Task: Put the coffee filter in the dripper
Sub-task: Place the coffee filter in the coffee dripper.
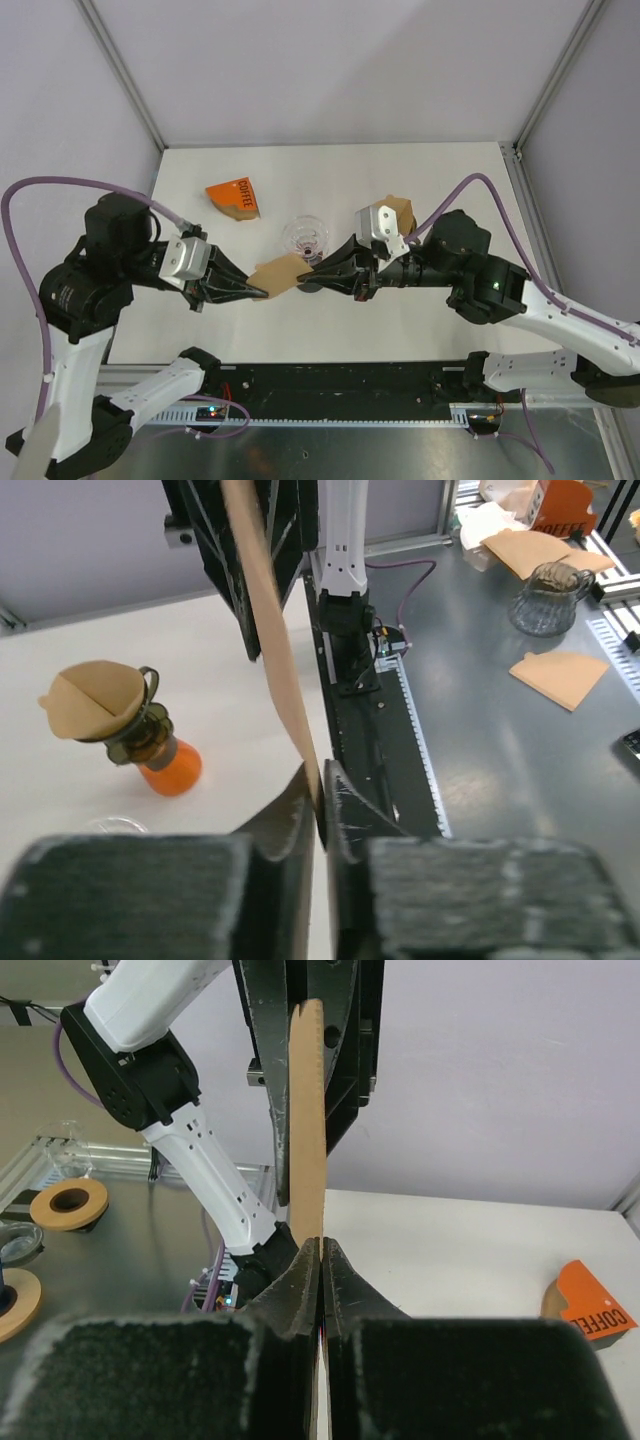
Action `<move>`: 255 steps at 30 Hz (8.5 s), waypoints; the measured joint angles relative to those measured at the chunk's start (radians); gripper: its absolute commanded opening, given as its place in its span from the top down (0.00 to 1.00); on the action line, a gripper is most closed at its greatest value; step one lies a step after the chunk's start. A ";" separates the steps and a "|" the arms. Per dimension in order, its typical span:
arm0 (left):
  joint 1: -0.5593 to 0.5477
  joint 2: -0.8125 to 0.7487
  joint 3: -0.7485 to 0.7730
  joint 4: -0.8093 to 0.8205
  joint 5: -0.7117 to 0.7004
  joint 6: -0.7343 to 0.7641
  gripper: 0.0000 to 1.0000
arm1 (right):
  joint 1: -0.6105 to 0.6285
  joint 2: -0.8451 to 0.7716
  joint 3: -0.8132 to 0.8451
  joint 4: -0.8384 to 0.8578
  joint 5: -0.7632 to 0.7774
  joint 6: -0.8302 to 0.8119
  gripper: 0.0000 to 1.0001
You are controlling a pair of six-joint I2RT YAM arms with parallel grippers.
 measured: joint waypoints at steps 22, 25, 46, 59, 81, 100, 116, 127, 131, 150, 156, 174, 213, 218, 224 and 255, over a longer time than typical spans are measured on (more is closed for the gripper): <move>-0.022 -0.024 -0.019 -0.108 -0.268 0.129 1.00 | -0.057 -0.021 -0.032 -0.191 -0.036 0.016 0.22; -0.064 -0.031 -0.061 -0.122 -0.363 0.167 1.00 | -0.056 -0.056 -0.024 -0.224 -0.002 0.036 0.26; -0.271 -0.028 -0.167 -0.157 -0.614 0.194 1.00 | 0.085 0.376 0.513 -0.637 0.222 0.099 0.66; -0.272 -0.035 -0.168 -0.157 -0.614 0.203 1.00 | 0.067 0.411 0.545 -0.676 0.138 0.122 0.65; -0.275 -0.035 -0.169 -0.157 -0.614 0.203 1.00 | 0.054 0.371 0.526 -0.649 0.063 0.137 0.94; -0.275 -0.035 -0.169 -0.157 -0.614 0.203 1.00 | 0.054 0.377 0.525 -0.652 0.067 0.135 0.97; -0.275 -0.035 -0.165 -0.158 -0.615 0.203 1.00 | 0.050 0.377 0.509 -0.653 0.067 0.136 0.88; -0.277 -0.035 -0.165 -0.158 -0.616 0.210 1.00 | 0.045 0.377 0.509 -0.647 0.023 0.144 0.87; -0.279 -0.034 -0.165 -0.158 -0.616 0.210 1.00 | 0.045 0.377 0.509 -0.646 0.019 0.148 0.87; -0.285 -0.034 -0.165 -0.158 -0.634 0.210 1.00 | 0.050 0.377 0.502 -0.652 0.021 0.174 0.96; -0.285 -0.034 -0.165 -0.158 -0.637 0.210 1.00 | 0.050 0.377 0.501 -0.651 0.022 0.185 1.00; -0.302 -0.049 -0.165 -0.153 -0.727 0.269 1.00 | -0.062 0.375 0.408 -0.562 0.043 0.288 1.00; -0.307 -0.063 -0.199 -0.158 -0.830 0.333 1.00 | -0.070 0.368 0.352 -0.456 -0.119 0.322 0.93; -0.308 -0.061 -0.199 -0.158 -0.827 0.332 1.00 | -0.070 0.368 0.352 -0.458 -0.112 0.322 0.90; -0.309 -0.058 -0.199 -0.158 -0.824 0.332 1.00 | -0.069 0.368 0.352 -0.467 -0.105 0.319 0.93; -0.310 -0.048 -0.149 -0.161 -0.854 0.333 1.00 | -0.053 0.337 0.253 -0.367 -0.088 0.327 1.00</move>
